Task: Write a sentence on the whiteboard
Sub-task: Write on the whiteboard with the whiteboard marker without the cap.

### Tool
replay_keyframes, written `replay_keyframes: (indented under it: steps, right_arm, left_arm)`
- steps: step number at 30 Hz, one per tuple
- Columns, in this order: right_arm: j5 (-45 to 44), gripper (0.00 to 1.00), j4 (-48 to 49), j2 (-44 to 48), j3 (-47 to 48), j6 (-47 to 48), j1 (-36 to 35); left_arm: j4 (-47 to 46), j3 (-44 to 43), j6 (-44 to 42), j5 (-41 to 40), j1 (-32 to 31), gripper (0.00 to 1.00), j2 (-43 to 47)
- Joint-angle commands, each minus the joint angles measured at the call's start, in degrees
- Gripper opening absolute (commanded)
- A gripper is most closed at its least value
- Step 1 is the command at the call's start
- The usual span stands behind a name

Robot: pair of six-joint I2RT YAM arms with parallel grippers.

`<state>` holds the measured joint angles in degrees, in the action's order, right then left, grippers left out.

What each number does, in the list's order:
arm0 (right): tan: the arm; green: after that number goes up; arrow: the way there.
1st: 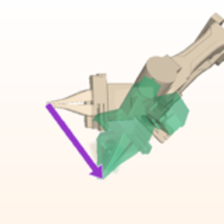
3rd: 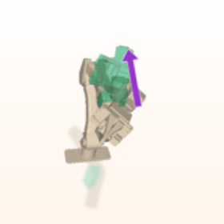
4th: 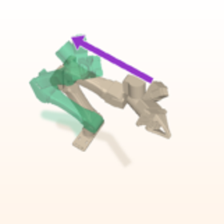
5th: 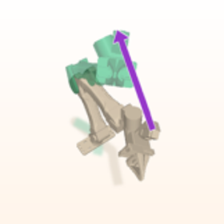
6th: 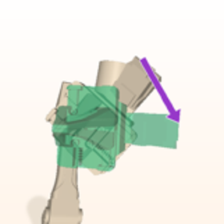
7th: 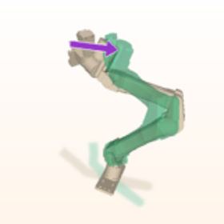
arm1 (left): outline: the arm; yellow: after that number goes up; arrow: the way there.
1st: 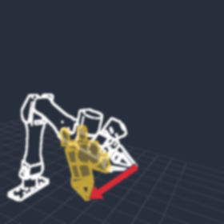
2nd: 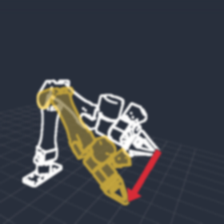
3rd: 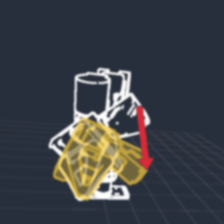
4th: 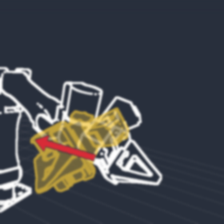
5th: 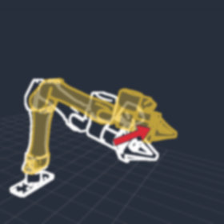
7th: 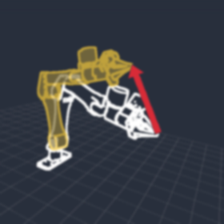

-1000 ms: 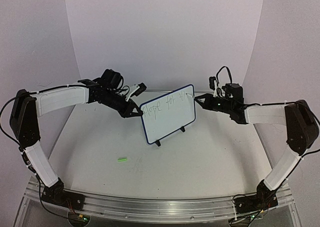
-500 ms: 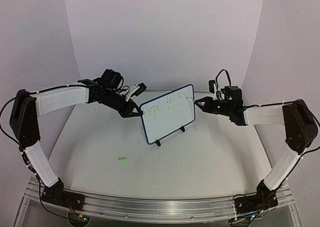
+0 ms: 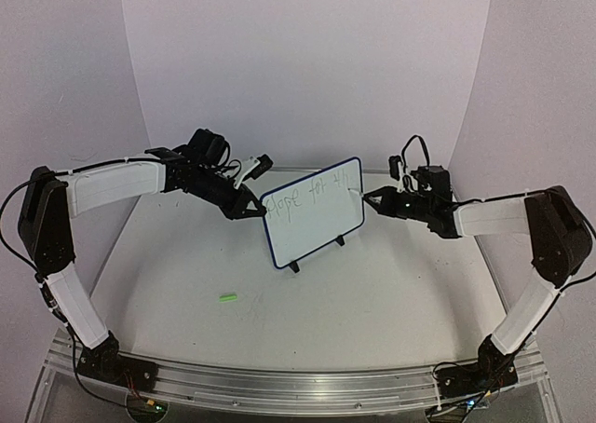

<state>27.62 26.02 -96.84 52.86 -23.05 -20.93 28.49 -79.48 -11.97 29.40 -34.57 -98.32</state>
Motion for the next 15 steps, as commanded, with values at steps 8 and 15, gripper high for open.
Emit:
replay_keyframes:
  steps: [8,15]
  right_arm:
    - [-2.13,0.0,1.46,3.81,0.11,0.14,-0.19]
    - [-1.83,0.0,1.72,3.18,1.96,0.44,-0.2]
  left_arm:
    - [3.65,-0.23,-1.6,-2.68,-0.24,0.0,-1.44]
    - [3.59,-0.23,-1.7,-2.68,-0.24,0.0,-1.43]
